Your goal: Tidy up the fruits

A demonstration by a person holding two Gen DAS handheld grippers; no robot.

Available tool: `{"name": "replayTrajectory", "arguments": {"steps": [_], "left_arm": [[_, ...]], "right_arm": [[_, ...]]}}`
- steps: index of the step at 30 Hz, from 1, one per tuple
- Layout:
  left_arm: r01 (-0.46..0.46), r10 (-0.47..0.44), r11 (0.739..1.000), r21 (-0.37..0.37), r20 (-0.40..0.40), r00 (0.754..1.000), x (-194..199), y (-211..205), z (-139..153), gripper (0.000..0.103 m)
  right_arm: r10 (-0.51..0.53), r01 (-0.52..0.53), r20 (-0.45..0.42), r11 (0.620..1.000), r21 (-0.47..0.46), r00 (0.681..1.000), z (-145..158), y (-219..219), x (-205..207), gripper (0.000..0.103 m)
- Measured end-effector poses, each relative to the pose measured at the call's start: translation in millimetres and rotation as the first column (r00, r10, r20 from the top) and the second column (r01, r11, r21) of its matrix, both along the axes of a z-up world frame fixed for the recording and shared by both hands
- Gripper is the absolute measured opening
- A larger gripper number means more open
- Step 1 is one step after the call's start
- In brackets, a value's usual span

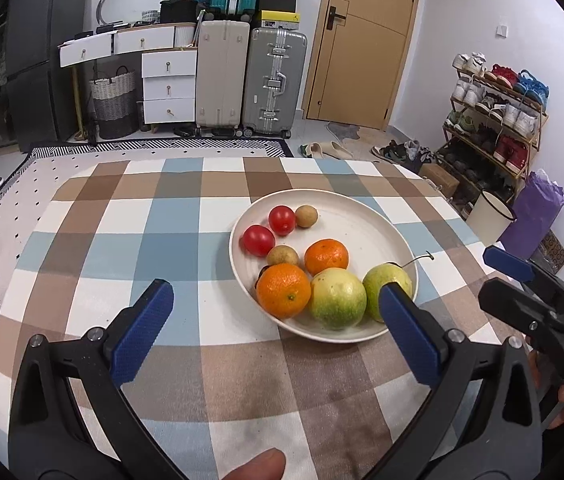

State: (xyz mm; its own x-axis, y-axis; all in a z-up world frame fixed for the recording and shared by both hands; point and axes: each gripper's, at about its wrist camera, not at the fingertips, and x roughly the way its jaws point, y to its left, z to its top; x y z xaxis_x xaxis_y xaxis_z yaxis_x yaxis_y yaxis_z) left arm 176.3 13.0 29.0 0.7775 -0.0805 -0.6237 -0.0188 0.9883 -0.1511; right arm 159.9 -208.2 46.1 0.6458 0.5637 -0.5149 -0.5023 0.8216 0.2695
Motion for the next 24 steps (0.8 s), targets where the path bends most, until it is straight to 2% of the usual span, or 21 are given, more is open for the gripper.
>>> {"name": "replayTrajectory", "arguments": {"steps": [11,18,24], "left_arm": [[-0.013,0.013,1.0,-0.006,0.035,0.999,-32.2,1.4,-4.4,0.102],[-0.013,0.01,0.999,0.039,0.07,0.998,-34.6,-7.6,-14.0,0.102],[-0.007,0.003,0.999,0.038,0.121,0.993,-35.7,-9.1,-16.8,0.102]], "right_arm": [[0.019,-0.017,0.058,1.0,-0.024,0.998,2.4,-3.0,-24.5,0.103],[0.037,-0.034,0.117,0.999,-0.028,0.992,-2.2,-6.9,-34.3,0.103],[0.068,-0.06,0.16,0.997,-0.056,0.985,-5.4,0.1,-35.2,0.103]]}}
